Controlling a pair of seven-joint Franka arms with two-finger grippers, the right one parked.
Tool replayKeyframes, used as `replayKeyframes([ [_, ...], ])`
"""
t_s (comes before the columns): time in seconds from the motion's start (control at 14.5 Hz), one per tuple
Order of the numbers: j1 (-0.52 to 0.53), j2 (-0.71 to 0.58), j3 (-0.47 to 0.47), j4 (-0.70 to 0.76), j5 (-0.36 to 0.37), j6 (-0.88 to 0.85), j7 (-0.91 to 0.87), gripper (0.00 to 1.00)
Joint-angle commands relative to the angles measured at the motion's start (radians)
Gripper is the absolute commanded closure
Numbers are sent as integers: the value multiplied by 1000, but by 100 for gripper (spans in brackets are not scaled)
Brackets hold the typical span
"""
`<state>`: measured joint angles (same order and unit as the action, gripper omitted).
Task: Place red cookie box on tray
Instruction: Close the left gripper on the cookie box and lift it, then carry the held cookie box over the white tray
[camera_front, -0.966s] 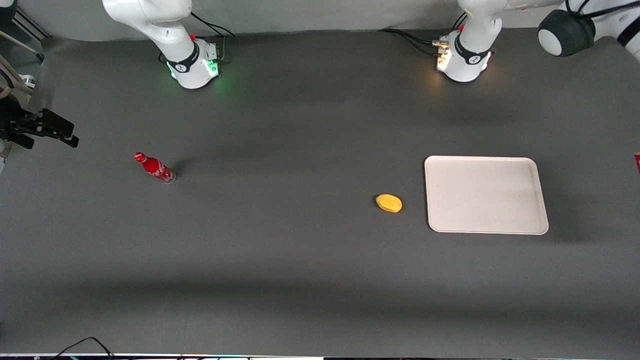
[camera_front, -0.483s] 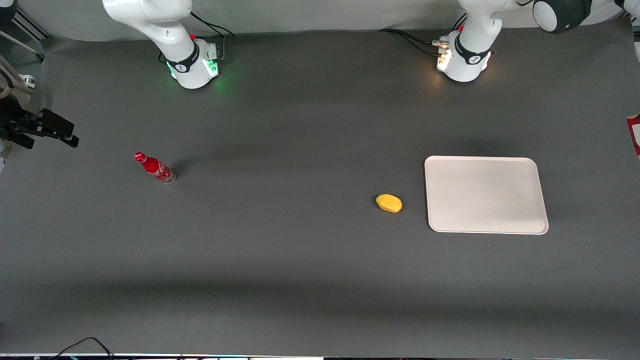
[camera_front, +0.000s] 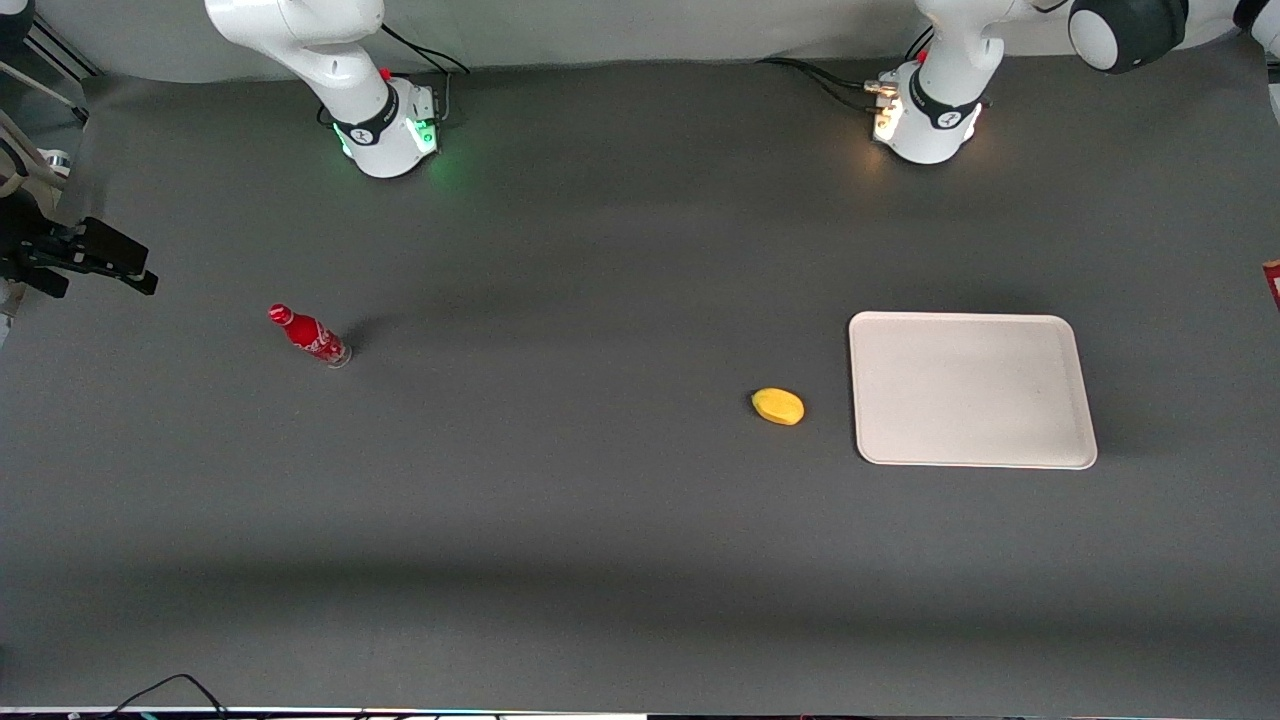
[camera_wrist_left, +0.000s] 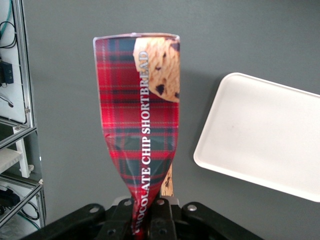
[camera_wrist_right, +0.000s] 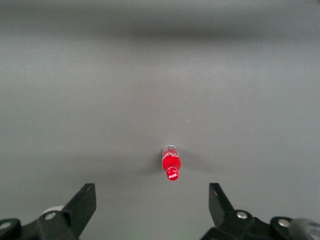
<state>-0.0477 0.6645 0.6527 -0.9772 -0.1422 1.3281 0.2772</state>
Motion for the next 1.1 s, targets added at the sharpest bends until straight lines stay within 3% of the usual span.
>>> replayKeyframes([
  [0.0, -14, -16, 1, -18, 1, 5, 5, 100],
  [0.28, -20, -89, -178, -177, 6, 9, -45, 100],
  [0.48, -23, -129, -309, -343, 16, 124, -75, 100],
  [0.76, -23, -166, -347, -636, 21, 443, -44, 100],
  [1.03, -11, -166, -343, -774, 21, 614, 62, 100],
])
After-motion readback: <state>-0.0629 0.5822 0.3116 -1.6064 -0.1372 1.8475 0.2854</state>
